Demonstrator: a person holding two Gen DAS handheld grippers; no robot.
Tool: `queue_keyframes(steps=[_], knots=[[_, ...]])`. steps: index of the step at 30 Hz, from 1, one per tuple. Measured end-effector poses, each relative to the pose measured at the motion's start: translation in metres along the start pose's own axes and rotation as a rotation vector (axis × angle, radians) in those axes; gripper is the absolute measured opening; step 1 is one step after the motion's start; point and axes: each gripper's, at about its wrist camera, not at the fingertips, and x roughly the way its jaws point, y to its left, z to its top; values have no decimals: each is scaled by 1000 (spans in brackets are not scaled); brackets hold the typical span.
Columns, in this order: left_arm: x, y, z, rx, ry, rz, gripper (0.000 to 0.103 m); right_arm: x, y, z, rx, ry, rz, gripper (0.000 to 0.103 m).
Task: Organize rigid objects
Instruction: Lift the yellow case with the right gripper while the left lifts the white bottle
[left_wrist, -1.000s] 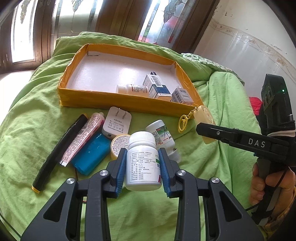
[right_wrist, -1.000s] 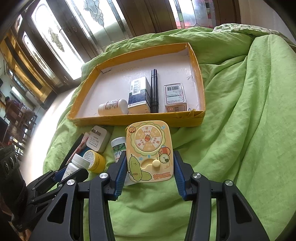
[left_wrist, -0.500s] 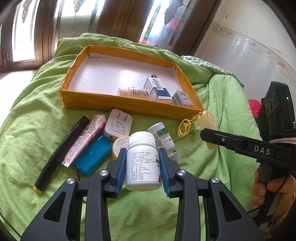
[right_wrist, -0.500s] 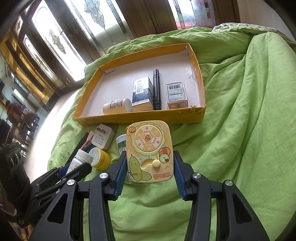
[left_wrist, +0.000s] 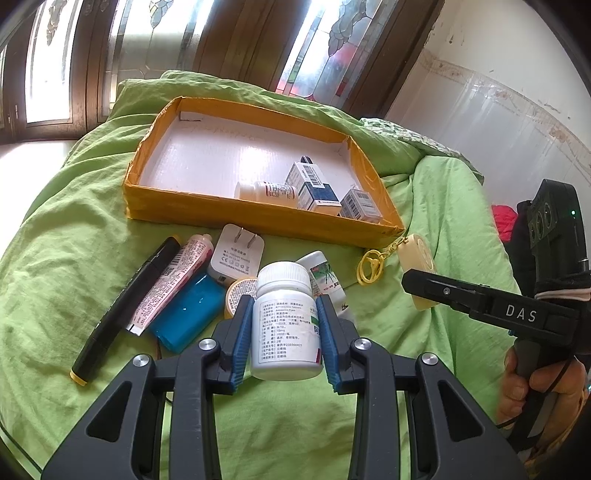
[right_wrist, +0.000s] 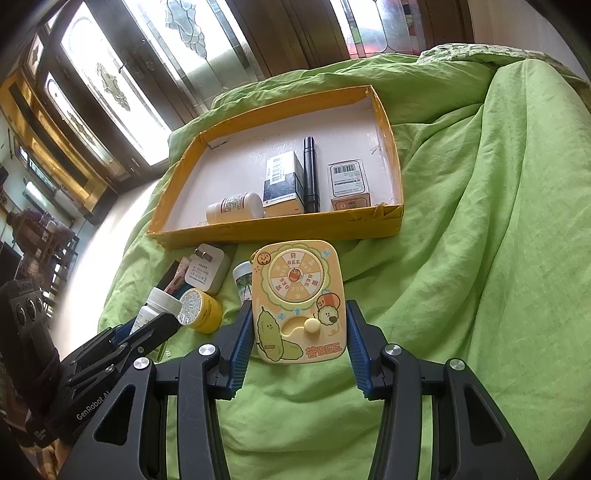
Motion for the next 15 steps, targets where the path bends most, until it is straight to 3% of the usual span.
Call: queue_keyframes(steps=[15], knots=[[-7,6,3,-29,-25,-9,31,-10,-3,4,20,-28,1,42]])
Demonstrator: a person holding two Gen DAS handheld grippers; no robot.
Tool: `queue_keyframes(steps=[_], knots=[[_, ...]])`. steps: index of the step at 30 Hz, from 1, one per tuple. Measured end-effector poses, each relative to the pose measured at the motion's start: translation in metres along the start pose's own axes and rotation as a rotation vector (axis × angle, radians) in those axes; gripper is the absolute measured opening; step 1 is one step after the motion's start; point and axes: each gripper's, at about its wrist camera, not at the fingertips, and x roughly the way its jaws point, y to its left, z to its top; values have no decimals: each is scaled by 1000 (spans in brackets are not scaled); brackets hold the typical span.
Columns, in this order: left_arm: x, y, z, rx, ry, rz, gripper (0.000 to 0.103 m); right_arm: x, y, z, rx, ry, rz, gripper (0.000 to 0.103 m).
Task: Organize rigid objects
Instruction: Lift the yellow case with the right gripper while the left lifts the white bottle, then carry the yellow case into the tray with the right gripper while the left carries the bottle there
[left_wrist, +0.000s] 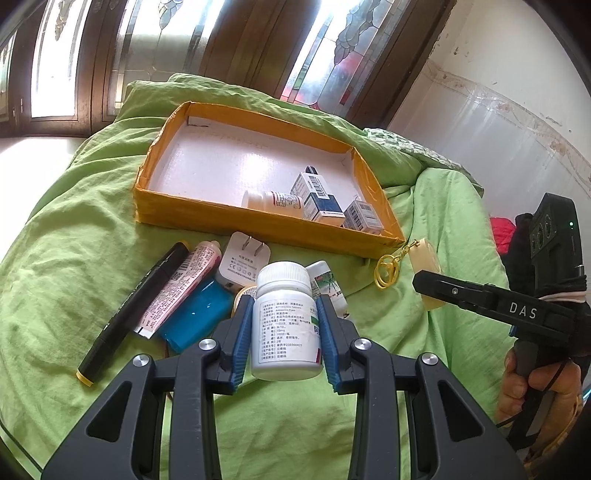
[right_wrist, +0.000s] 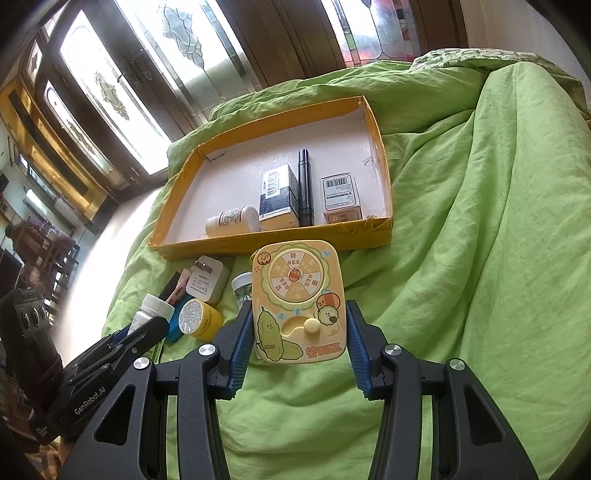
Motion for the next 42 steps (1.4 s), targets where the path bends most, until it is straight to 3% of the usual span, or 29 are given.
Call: queue_keyframes(steps=[10,16,29,42], knots=[[0,1,1,3,-4,13,31,-10,3,11,-15,-27,21,42],[4,0,-1,23,12,81,31,-8,7,21,-38,-18,21,42],[13,3,-3,54,42,162,31,-9,22,82,-57,-94,86,42],[5,13,31,23,-13,151,31,14,7,86,-19,-70,92,42]])
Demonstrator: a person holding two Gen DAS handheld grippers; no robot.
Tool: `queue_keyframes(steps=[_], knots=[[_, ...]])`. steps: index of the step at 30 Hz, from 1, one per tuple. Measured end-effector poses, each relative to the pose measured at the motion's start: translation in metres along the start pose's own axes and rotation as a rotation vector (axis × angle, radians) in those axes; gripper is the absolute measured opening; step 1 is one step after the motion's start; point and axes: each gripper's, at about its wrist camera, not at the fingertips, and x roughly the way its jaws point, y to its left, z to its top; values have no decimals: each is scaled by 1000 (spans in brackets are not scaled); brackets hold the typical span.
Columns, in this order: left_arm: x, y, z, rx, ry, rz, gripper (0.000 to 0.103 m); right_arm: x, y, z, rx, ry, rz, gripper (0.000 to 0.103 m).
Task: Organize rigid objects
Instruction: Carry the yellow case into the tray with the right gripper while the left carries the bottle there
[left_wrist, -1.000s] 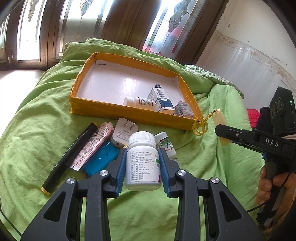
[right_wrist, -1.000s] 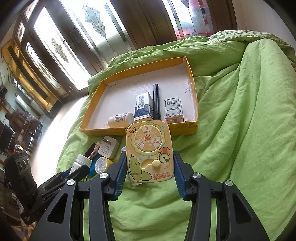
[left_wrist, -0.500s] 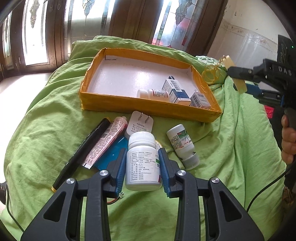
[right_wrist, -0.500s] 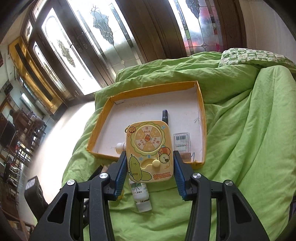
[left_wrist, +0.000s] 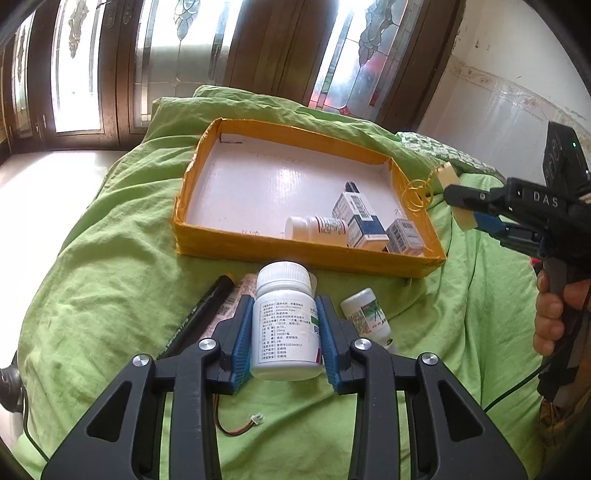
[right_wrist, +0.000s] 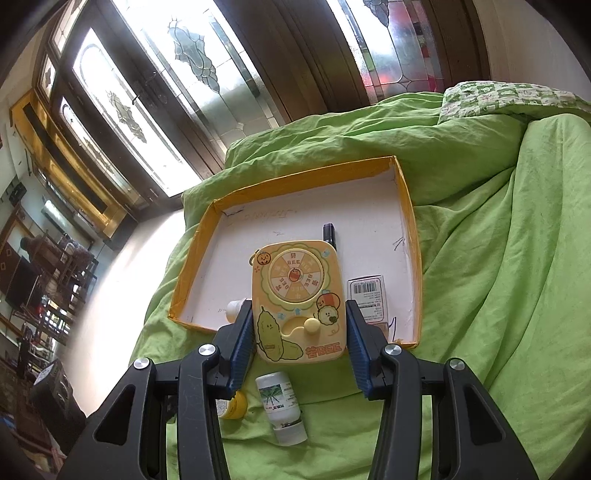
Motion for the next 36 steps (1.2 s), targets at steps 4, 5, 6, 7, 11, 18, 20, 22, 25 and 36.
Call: queue_keyframes(steps=[4,5,6,7,11,18,20,22,25,36], knots=[[5,4,20,-11,-26,-3,31,-3,-5,3,6,-11,-6,42],[6,3,25,-12,-36,-5,31,-3,-6,4,9,-12,-7,42],[8,2,31,-10,-45,-8,31,-3,-7,4,12,-12,-7,42],[11,1,36,-6,-55,-7,31,-3,-8,4,16,-11,-7,42],[26,-2,58,13,-78,-3,31,-3,-12,5,21,-10,-16,42],[58,9,83,12,-87,0,31,4,-29,15,43,-3,-71,42],[67,16,86,8,-69,-8,31,8,-35,23,55,-3,-94,42],[72,25,86,-2,-56,5,31,12,-41,31,67,-2,-111,42],[80,40,85,-45,-33,-7,31,21,-44,44,61,-3,-134,42],[97,42,87,-25,-9,18,31,66,-34,62,-2,32,-150,42]])
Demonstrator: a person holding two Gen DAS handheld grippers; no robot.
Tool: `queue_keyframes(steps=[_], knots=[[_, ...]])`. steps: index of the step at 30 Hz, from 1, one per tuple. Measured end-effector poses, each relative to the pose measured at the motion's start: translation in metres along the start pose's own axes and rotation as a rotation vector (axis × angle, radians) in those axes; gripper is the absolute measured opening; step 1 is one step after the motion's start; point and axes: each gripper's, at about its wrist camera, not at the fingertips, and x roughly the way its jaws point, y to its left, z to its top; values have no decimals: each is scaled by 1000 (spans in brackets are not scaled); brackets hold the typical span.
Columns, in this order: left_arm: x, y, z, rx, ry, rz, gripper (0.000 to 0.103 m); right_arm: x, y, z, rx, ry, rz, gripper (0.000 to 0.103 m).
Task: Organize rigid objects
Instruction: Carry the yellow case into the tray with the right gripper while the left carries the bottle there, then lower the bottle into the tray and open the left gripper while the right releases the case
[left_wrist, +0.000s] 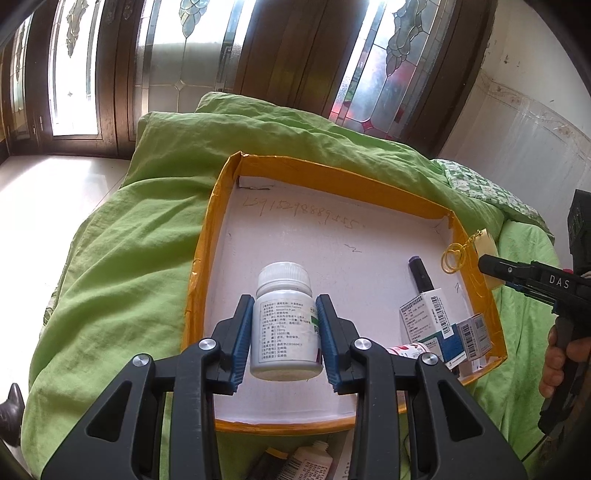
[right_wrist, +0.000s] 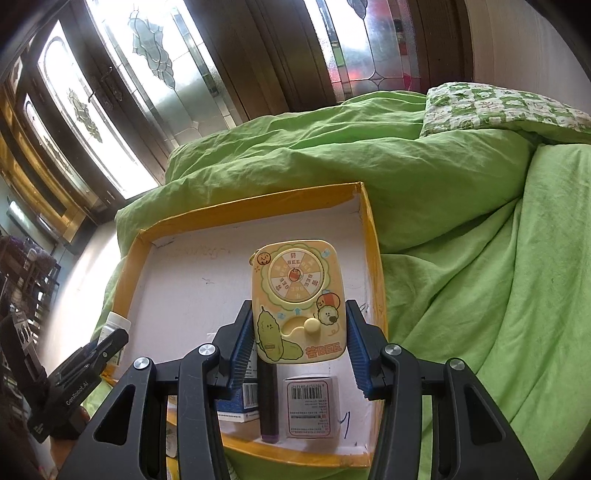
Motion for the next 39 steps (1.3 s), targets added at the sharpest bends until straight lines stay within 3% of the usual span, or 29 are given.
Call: queue_keyframes(steps=[11,17,26,29,31,39], knots=[[14,-4,-8,41,45,44,31,36,-5,-4,-22,55,-21,42],[21,-15,-14,122,66,117,31,46,-5,-10,-43,80,-44,42],[21,-17,-14,125,65,113,32,50,3,-15,-113,74,-94,42],[21,-18,-15,124,58,103,44,48,1,-15,-98,64,-83,43],[18,-19,-16,128,45,102,60,46,0,-15,-86,62,-79,43],[-4,-11,-12,67,7,59,68,26,-3,-24,-30,23,-40,53]])
